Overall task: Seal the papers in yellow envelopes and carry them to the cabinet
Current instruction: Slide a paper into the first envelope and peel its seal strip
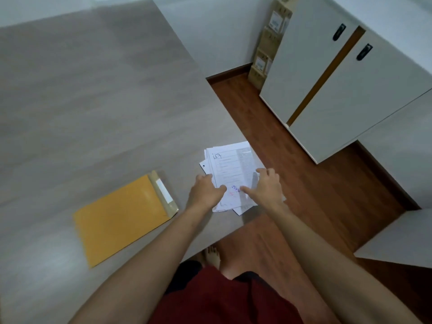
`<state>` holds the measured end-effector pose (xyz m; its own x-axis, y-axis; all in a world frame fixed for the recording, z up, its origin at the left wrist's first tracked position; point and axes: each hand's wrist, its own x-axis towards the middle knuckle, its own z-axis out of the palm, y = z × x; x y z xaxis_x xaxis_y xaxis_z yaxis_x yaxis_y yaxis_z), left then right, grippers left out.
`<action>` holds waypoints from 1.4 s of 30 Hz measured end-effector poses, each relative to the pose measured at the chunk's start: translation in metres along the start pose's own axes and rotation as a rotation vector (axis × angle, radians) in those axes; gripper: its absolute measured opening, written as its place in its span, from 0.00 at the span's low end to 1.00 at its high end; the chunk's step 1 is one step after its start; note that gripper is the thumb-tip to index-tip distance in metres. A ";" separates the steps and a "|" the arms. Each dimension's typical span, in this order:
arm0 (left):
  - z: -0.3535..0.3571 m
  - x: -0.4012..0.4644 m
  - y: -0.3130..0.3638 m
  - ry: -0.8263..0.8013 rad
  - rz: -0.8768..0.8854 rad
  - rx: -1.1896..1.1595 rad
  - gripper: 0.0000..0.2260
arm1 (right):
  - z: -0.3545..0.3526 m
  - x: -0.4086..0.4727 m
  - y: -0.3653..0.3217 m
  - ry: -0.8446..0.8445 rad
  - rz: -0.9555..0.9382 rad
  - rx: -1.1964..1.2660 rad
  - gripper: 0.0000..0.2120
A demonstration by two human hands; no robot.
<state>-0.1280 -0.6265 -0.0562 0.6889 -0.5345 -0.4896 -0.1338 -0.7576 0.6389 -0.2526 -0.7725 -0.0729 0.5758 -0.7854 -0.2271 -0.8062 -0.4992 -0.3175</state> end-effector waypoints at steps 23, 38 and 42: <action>0.032 0.006 0.027 0.119 0.004 0.127 0.16 | 0.013 -0.007 0.010 0.034 -0.090 -0.047 0.33; 0.033 0.001 0.028 0.187 0.058 0.304 0.24 | 0.012 -0.008 0.009 0.040 -0.086 -0.056 0.34; 0.029 0.002 0.026 0.267 0.069 0.212 0.21 | 0.012 -0.008 0.009 0.038 -0.086 -0.063 0.34</action>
<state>-0.1515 -0.6584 -0.0576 0.8315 -0.4916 -0.2589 -0.3123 -0.7989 0.5141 -0.2626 -0.7664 -0.0852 0.6382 -0.7517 -0.1662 -0.7620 -0.5862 -0.2751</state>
